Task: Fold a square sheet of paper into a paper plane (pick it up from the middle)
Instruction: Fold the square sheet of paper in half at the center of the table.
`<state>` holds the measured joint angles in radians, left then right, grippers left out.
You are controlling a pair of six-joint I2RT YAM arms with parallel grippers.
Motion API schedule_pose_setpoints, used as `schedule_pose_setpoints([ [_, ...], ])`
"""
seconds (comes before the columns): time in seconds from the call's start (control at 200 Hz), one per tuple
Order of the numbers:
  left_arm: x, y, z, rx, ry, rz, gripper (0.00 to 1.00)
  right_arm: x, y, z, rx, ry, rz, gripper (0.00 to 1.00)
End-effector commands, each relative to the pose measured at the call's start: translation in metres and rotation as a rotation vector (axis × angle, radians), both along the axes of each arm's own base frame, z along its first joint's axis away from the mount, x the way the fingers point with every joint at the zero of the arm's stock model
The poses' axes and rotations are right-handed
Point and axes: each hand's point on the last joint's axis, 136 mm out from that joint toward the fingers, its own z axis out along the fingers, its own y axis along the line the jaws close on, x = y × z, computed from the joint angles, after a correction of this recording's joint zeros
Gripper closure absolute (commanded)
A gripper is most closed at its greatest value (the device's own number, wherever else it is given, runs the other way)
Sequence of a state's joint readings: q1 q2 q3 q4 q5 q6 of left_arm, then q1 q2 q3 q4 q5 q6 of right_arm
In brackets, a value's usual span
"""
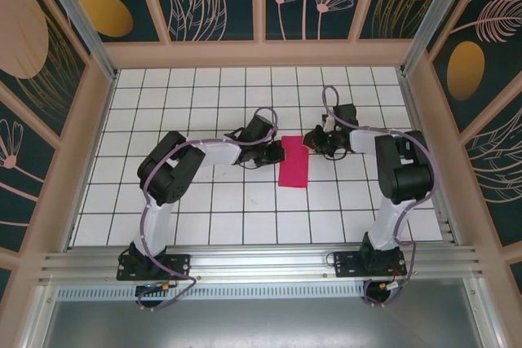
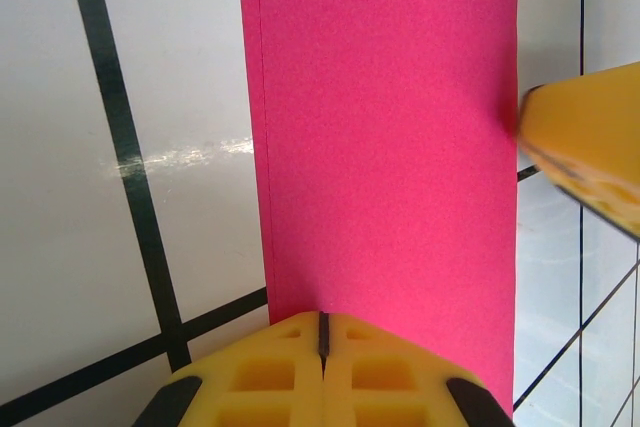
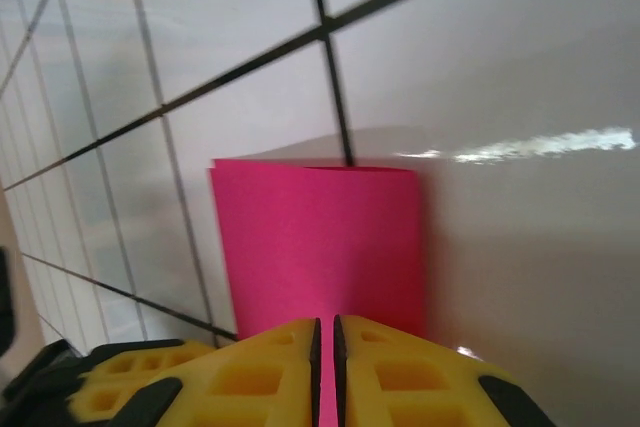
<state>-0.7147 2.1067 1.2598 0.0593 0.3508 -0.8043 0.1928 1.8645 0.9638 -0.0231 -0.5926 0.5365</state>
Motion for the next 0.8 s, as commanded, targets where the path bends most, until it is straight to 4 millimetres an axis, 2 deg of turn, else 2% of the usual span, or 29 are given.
schedule_pose_setpoints([
  [0.0, -0.018, 0.013, -0.031, 0.088, 0.074, -0.011, 1.00, -0.001, 0.003, -0.016, -0.005, 0.019, 0.010, 0.84],
  [0.07, -0.017, 0.016, -0.031, 0.105, 0.066, -0.004, 1.00, -0.008, 0.000, -0.026, -0.015, 0.043, 0.005, 0.84],
  [0.125, -0.017, 0.018, -0.032, 0.116, 0.061, -0.003, 1.00, -0.010, 0.000, -0.023, -0.019, 0.035, 0.009, 0.84],
  [0.275, -0.016, 0.015, -0.031, 0.105, 0.065, -0.007, 1.00, -0.012, 0.010, 0.025, 0.035, -0.062, 0.055, 0.81],
  [0.4, -0.015, 0.015, -0.028, 0.101, 0.058, -0.002, 1.00, -0.029, 0.011, 0.039, 0.042, -0.078, 0.061, 0.81],
  [0.6, -0.015, 0.014, -0.027, 0.100, 0.056, -0.006, 1.00, -0.075, 0.022, 0.023, 0.041, -0.024, 0.084, 0.81],
  [0.796, -0.014, 0.013, -0.025, 0.095, 0.051, -0.003, 1.00, -0.106, 0.016, 0.001, 0.028, 0.019, 0.057, 0.81],
])
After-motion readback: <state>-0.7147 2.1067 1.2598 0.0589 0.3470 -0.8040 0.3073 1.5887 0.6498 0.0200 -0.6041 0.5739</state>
